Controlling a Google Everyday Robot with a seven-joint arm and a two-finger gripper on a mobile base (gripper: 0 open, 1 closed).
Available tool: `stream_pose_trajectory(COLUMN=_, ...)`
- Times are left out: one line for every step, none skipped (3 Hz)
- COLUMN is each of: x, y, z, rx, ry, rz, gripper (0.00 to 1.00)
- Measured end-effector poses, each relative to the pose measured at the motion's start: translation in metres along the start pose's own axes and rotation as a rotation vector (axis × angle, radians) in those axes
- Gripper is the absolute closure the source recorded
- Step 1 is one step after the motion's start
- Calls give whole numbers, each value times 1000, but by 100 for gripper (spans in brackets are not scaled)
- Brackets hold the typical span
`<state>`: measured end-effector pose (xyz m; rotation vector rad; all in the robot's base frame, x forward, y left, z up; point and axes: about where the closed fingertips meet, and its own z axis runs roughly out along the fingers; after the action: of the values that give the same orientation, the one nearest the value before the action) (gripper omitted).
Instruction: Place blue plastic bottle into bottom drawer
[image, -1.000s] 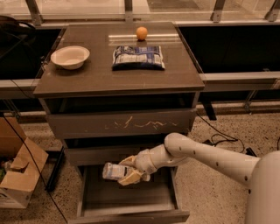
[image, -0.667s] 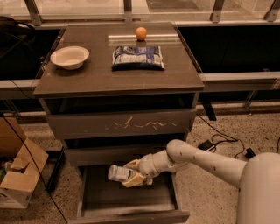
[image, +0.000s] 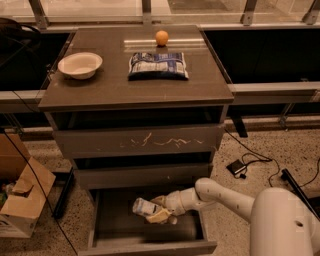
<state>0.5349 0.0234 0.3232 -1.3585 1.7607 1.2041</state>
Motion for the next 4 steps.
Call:
stream_pose_trajectory(x=63, y=-19, z=18, rx=-9, ry=-49, rz=94, gripper=97)
stream_pose_trajectory(x=92, y=-31, z=26, rx=-6, ry=-69, rz=131, gripper=75)
stream_pose_trajectory(x=94, y=-35, z=25, rx=2, ry=-71, rz=133, gripper=52)
stream_pose_trajectory(x=94, y=-35, z=26, rx=2, ry=-71, rz=133, gripper=28)
